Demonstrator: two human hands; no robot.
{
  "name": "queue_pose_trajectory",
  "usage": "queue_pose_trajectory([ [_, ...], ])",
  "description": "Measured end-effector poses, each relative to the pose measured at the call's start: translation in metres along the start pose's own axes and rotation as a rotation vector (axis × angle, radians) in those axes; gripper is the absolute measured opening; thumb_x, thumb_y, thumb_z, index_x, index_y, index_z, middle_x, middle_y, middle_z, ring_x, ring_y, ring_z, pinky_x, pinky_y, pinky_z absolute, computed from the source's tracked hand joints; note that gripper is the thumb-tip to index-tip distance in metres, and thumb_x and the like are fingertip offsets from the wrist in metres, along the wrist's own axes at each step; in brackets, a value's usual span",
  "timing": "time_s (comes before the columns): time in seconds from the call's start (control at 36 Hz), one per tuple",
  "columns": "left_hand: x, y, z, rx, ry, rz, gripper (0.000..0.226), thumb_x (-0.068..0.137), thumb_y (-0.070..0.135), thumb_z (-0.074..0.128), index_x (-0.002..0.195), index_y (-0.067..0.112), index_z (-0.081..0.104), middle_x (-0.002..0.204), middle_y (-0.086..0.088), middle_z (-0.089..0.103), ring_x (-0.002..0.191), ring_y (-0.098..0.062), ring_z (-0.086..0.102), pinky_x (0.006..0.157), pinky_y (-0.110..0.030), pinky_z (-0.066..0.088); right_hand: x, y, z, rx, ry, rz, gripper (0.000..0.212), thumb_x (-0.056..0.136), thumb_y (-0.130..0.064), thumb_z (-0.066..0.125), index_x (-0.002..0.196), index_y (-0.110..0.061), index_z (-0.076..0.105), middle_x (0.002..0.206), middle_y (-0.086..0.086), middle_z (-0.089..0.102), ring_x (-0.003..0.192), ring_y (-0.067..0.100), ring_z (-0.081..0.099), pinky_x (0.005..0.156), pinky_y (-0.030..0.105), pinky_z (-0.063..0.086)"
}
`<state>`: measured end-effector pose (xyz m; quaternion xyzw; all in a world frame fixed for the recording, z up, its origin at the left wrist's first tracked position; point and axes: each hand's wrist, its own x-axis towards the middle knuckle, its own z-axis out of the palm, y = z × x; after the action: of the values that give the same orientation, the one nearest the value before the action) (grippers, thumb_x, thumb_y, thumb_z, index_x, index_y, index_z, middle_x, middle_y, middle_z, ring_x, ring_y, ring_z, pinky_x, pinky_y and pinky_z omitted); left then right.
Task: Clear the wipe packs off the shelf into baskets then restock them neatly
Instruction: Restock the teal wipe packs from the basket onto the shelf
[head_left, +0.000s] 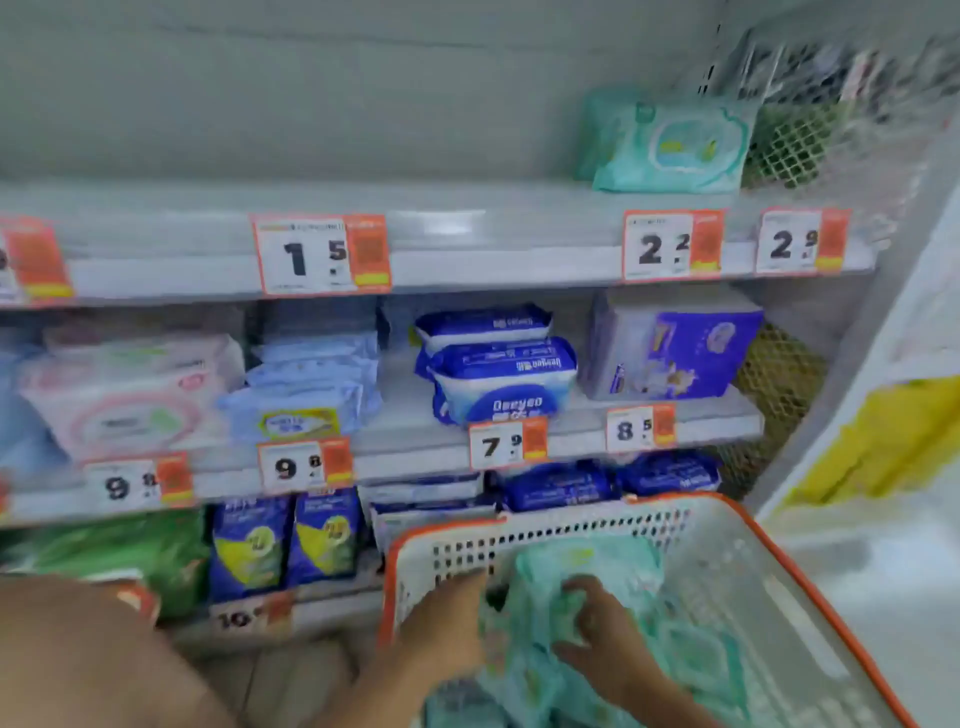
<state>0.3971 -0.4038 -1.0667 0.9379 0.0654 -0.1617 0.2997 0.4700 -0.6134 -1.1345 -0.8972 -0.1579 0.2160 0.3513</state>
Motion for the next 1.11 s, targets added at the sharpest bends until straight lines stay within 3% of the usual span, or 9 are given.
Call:
queue_pose_trajectory([
  [0.11,-0.019,-0.028,0.040,0.117,-0.212,-0.056,0.059,0.085,0.040,0.069,0.136,0.018,0.048,0.134,-0.005,0.055,0.120,-0.027,0.056,0.094,-0.032,0.048,-0.019,0.020,0.025,0.003,0.001,0.123,0.077,0.058,-0.022,0.085,0.113,-0.046,0.035,0.082,0.000,0.061,0.060,0.009,0.056,0.060,0.031,0.048],
  [0.31,-0.013,-0.034,0.062,0.162,-0.320,-0.156,0.111,0.079,0.045,0.078,0.158,0.017,0.005,0.164,-0.006,0.008,0.145,-0.028,0.028,0.116,-0.038,0.032,-0.050,0.003,0.036,-0.207,-0.444,0.352,0.097,0.073,-0.020,0.089,0.150,-0.011,0.029,0.146,0.008,0.045,0.132,0.026,0.047,0.099,0.030,0.043],
  [0.36,-0.007,-0.036,0.066,0.099,-0.274,-0.213,0.118,0.076,0.045,0.079,0.159,0.020,-0.001,0.165,-0.005,-0.006,0.147,-0.030,0.024,0.117,-0.038,0.032,-0.051,0.004,0.040,-0.148,-0.303,0.401,0.085,0.074,-0.023,0.088,0.143,-0.012,0.039,0.142,0.009,0.050,0.128,0.028,0.052,0.101,0.032,0.045],
  [0.44,0.004,-0.036,0.071,-0.088,-0.163,-0.204,0.088,0.072,0.047,0.080,0.143,0.016,0.038,0.152,-0.006,0.039,0.127,-0.025,0.049,0.105,-0.037,0.045,-0.038,0.002,0.030,0.068,0.215,0.438,0.071,0.067,-0.030,0.091,0.121,-0.016,0.046,0.126,0.010,0.054,0.113,0.029,0.057,0.095,0.043,0.052],
  [0.56,0.023,-0.016,0.058,-0.324,-0.009,-0.177,0.053,0.084,0.034,0.076,0.127,0.018,0.049,0.117,0.009,0.054,0.100,-0.016,0.055,0.083,-0.029,0.047,-0.004,-0.006,-0.020,0.426,0.570,0.472,0.096,0.069,-0.021,0.089,0.146,-0.013,0.033,0.140,0.010,0.043,0.124,0.030,0.049,0.103,0.040,0.046],
  [0.64,0.041,0.001,0.047,-0.469,-0.007,-0.159,0.069,0.080,0.042,0.077,0.139,0.024,0.044,0.131,0.011,0.055,0.113,-0.015,0.055,0.092,-0.033,0.050,0.022,-0.003,-0.055,0.641,0.397,0.545,0.075,0.083,-0.020,0.076,0.146,-0.009,0.037,0.127,0.008,0.051,0.105,0.025,0.053,0.080,0.035,0.046],
  [0.75,0.056,0.008,0.054,-0.535,-0.089,-0.181,0.090,0.082,0.025,0.080,0.152,0.025,0.022,0.138,0.007,0.046,0.121,-0.014,0.047,0.096,-0.027,0.041,0.032,0.013,-0.054,0.758,0.231,0.689,0.053,0.085,-0.047,0.069,0.125,-0.015,0.053,0.121,0.006,0.055,0.100,0.023,0.054,0.099,0.046,0.042],
  [0.89,0.075,-0.001,0.086,-0.585,-0.080,-0.282,0.127,0.076,0.007,0.082,0.155,0.029,-0.015,0.148,0.006,0.031,0.130,-0.020,0.039,0.106,-0.036,0.040,0.030,0.034,-0.035,0.692,0.221,0.675,0.053,0.076,-0.049,0.080,0.111,-0.013,0.060,0.102,0.006,0.064,0.089,0.022,0.062,0.078,0.038,0.055],
  [1.11,0.080,-0.013,0.102,-0.479,0.131,-0.145,0.084,0.084,0.018,0.076,0.151,0.020,0.024,0.147,-0.005,0.039,0.132,-0.026,0.043,0.112,-0.045,0.038,0.023,0.033,-0.065,0.610,0.208,0.526,0.036,0.078,-0.045,0.082,0.095,-0.015,0.073,0.103,0.008,0.077,0.095,0.027,0.074,0.093,0.044,0.058],
])
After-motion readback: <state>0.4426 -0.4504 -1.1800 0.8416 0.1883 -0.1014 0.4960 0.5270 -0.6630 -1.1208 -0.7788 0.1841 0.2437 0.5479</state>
